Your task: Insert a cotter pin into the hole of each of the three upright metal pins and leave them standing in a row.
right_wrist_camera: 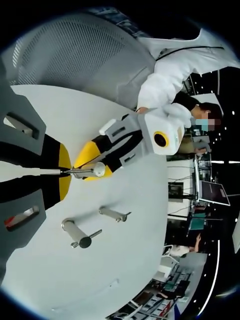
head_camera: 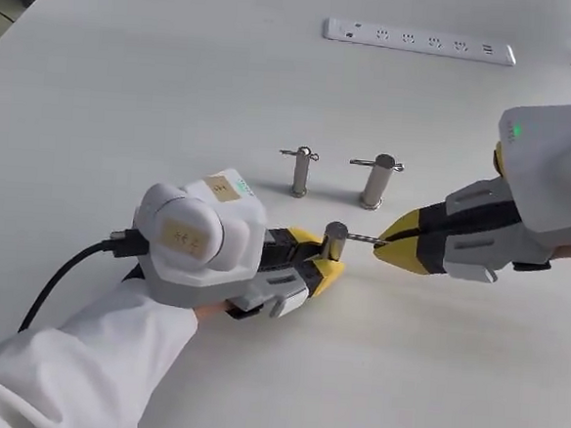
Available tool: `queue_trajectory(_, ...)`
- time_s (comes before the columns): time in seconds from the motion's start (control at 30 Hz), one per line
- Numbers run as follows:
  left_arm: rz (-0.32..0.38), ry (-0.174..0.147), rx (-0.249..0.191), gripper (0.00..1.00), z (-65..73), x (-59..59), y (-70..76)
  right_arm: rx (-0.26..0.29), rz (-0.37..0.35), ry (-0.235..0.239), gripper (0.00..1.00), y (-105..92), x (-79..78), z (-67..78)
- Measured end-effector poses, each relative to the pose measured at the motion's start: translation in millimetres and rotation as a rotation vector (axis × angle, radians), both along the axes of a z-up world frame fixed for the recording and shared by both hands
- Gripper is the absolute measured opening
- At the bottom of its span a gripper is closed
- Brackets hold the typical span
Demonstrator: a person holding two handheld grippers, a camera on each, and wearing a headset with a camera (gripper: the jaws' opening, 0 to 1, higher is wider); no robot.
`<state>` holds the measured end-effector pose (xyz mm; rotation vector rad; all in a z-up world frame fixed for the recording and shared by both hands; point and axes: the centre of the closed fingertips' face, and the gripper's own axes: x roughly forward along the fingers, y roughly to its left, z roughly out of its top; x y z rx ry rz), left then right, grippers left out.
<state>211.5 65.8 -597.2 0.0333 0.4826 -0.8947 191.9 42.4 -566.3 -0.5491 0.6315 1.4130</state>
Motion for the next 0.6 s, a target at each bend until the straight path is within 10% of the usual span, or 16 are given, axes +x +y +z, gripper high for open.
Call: queue_trajectory(0.6,0.009,0.011,-0.005,0.12,-2.3,-1.7,0.4,0.028,0.006,-0.014,0.07,15.9,3.0,-2.9)
